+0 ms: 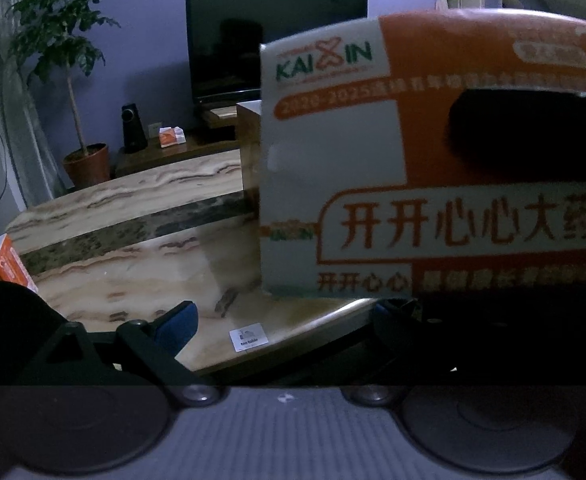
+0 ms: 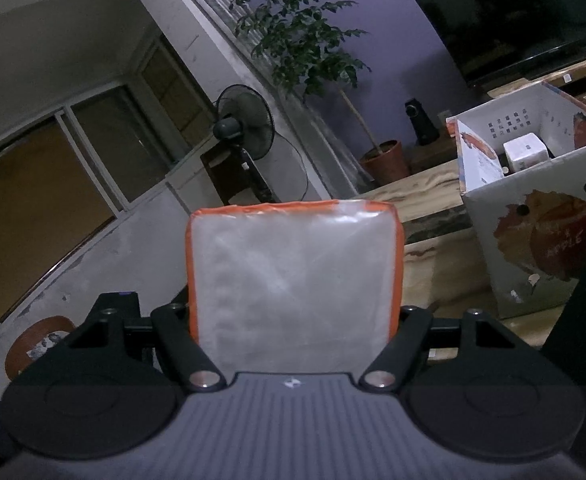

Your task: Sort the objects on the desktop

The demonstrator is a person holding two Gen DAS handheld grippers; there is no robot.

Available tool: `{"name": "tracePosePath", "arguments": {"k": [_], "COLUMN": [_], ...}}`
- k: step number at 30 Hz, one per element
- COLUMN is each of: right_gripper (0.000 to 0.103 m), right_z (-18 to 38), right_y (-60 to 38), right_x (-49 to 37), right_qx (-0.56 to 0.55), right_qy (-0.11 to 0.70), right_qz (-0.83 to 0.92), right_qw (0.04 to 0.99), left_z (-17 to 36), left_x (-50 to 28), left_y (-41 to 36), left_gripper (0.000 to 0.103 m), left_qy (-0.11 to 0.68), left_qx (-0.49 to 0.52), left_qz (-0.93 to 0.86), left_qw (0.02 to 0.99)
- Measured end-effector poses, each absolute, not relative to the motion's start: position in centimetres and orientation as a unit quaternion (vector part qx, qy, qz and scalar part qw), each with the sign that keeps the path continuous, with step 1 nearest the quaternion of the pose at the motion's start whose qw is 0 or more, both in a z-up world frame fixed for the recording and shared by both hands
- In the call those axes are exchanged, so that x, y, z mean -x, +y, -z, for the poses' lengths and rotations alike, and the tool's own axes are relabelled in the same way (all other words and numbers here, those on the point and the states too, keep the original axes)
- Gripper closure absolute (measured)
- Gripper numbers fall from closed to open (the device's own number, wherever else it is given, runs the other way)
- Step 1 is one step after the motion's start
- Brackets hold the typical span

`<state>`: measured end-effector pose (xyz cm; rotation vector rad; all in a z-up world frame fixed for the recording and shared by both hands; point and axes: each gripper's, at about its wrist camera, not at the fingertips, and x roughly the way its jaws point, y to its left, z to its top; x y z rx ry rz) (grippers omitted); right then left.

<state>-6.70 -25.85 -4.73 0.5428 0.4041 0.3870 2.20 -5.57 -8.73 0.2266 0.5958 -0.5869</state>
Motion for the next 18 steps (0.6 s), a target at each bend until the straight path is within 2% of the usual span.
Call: {"name": "tracePosePath", "arguments": {"k": [18], "right_gripper": [0.029], "right_z": [6.2], "right_y": [-28.3], "right_x": [5.9], "right_qx": [-0.289], "right_qy": [0.195], "right_qz": [-0.159], "right_qw": [0.924], "left_z": [8.6], "left_x": [-1.9], "left_y": [-5.7], "left_gripper": [0.008], "left_qy": [0.283], "left_qx": [-0.114], "left_qz": [0.285], "left_qw": [0.909]}}
